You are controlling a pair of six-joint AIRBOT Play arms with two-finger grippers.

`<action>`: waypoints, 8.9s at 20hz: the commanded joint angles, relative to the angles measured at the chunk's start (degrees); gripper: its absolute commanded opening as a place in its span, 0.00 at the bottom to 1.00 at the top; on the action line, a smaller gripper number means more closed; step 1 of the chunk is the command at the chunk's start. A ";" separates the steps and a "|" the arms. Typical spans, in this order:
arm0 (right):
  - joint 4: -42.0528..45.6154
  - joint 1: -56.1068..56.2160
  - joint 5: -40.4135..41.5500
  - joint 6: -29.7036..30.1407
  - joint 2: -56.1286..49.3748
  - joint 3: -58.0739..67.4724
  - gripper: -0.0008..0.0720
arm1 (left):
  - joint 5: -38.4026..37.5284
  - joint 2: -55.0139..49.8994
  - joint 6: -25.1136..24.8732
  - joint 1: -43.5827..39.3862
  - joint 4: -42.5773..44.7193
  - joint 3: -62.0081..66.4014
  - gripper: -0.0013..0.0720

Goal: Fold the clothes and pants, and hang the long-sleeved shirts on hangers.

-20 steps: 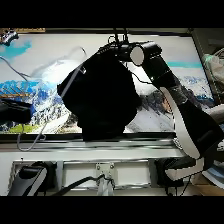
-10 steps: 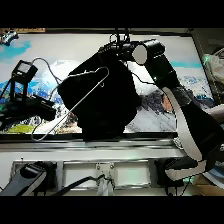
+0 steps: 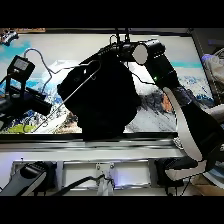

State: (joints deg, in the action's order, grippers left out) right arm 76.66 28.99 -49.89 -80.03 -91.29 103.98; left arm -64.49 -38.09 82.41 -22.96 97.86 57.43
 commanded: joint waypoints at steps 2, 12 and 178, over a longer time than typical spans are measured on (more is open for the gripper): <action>-0.20 -0.02 -1.33 0.00 0.04 0.07 0.04 | 8.17 -3.74 -5.68 -0.04 -8.61 -0.02 0.05; -0.63 0.04 -7.91 0.20 3.45 0.04 0.04 | 28.55 -20.15 -9.66 0.09 -9.99 0.00 0.05; 1.53 -8.63 -22.75 36.44 28.26 -9.70 0.04 | 4.17 -45.00 -64.37 20.09 -96.67 -8.72 0.54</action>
State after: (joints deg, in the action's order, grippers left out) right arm 78.35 20.36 -72.62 -42.70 -62.54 94.30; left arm -56.99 -83.05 27.14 -1.02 7.57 51.09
